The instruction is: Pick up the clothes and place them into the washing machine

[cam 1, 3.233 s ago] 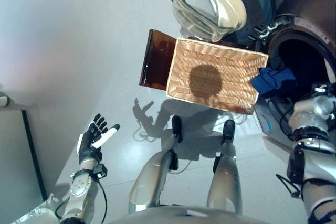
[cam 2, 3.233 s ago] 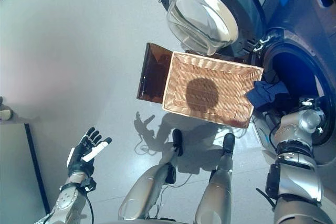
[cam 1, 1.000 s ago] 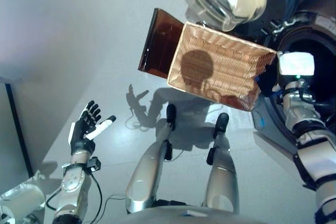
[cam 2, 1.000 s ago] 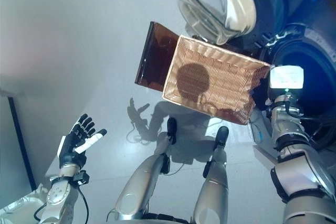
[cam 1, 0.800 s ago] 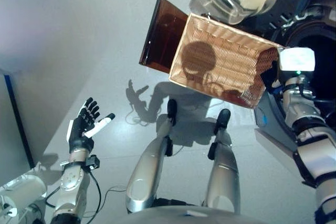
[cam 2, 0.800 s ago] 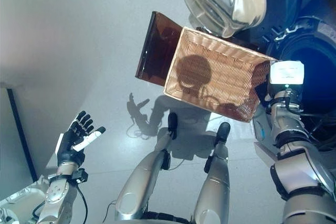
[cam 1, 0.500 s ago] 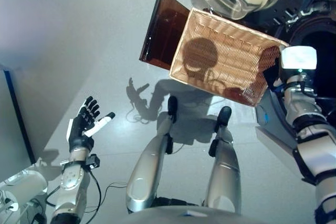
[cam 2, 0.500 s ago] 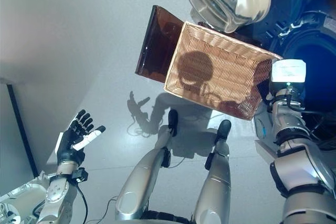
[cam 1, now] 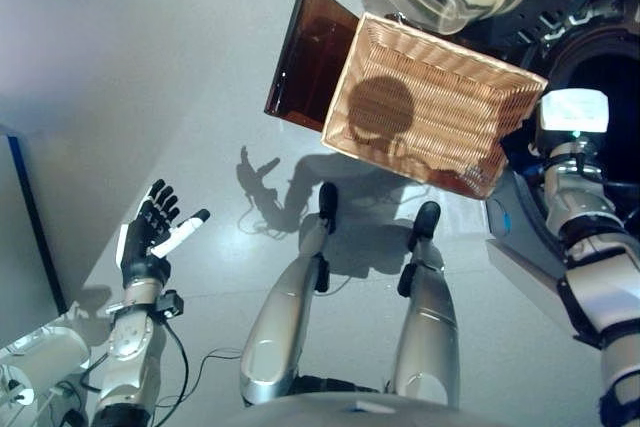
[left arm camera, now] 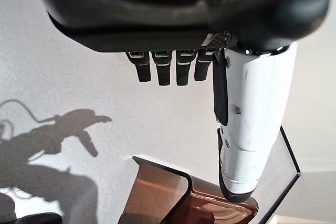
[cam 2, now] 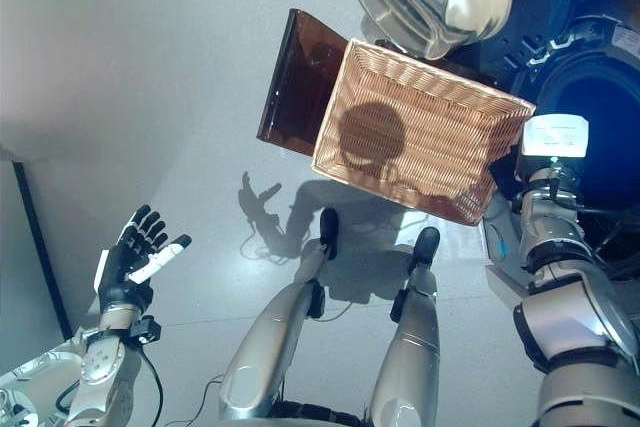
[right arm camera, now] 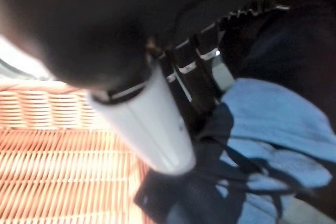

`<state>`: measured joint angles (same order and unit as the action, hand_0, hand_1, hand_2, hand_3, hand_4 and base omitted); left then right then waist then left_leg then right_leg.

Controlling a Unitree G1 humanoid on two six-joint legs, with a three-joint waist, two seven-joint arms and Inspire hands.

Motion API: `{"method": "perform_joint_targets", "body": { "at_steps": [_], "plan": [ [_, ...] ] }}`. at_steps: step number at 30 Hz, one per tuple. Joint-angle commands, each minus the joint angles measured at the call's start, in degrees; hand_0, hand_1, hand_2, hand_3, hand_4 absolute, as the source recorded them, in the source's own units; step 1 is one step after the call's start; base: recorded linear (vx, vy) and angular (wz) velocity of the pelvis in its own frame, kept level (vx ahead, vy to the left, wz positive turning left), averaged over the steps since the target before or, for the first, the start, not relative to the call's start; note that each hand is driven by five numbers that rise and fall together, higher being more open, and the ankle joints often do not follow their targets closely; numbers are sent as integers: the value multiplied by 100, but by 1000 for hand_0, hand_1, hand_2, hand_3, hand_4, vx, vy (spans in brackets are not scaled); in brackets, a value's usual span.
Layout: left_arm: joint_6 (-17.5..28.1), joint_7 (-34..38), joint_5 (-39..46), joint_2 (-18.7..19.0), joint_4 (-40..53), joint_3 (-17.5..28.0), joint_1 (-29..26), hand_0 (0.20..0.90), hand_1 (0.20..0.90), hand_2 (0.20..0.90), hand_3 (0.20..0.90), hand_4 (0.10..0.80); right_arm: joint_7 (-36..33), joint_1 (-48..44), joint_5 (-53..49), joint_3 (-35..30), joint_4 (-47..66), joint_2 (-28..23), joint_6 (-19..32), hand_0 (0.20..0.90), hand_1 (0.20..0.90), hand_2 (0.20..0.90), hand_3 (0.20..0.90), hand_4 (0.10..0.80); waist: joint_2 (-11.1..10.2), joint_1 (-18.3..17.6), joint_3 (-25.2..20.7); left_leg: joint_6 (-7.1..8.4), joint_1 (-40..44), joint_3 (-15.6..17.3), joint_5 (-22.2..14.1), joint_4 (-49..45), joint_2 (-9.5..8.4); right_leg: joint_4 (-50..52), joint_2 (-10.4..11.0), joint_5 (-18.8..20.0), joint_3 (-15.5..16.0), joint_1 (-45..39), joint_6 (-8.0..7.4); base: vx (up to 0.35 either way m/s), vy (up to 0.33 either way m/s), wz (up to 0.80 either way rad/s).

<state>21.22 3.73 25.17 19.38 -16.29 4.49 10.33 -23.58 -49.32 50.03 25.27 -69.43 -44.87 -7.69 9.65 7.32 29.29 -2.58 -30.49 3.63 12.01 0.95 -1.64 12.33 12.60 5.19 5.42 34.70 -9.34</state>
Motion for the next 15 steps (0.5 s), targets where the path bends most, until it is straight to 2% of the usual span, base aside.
{"method": "perform_joint_targets", "body": {
  "at_steps": [1,8,11,13,15],
  "plan": [
    [332,212,-43,358,217,553,309,900,900,900,900,800,-146,-214,-133,265,145,-569,-328,200,200,200,200,300,115,12,-333,557,-492,-145,-48,-55,-29,-89,-245,224,75,552,435,-12,3,-4],
    [298,242,-83,305,169,703,324,900,900,900,900,800,-224,29,-201,-137,659,-671,-411,200,200,200,200,300,91,-29,-387,554,-449,-125,-67,-53,-13,-111,-269,233,41,522,432,-4,1,-4],
    [273,260,-110,273,126,785,326,900,900,900,900,800,-325,319,-289,-565,980,-719,-510,200,200,200,200,300,102,-49,-413,548,-438,-113,-56,-39,1,-120,-270,243,33,515,433,10,-2,-3],
    [263,277,-120,206,146,847,350,900,900,900,900,800,-501,677,-488,-1098,1301,-692,-581,200,200,200,200,300,129,-87,-430,543,-383,-108,-91,-35,-5,-70,-265,183,3,489,433,24,4,-4],
    [268,291,-133,207,139,846,340,900,900,900,900,800,-582,794,-591,-1297,1399,-682,-593,200,200,200,200,300,133,-78,-451,540,-402,-105,-74,-32,-5,-78,-269,201,-5,500,437,0,0,0]
  ]
}}
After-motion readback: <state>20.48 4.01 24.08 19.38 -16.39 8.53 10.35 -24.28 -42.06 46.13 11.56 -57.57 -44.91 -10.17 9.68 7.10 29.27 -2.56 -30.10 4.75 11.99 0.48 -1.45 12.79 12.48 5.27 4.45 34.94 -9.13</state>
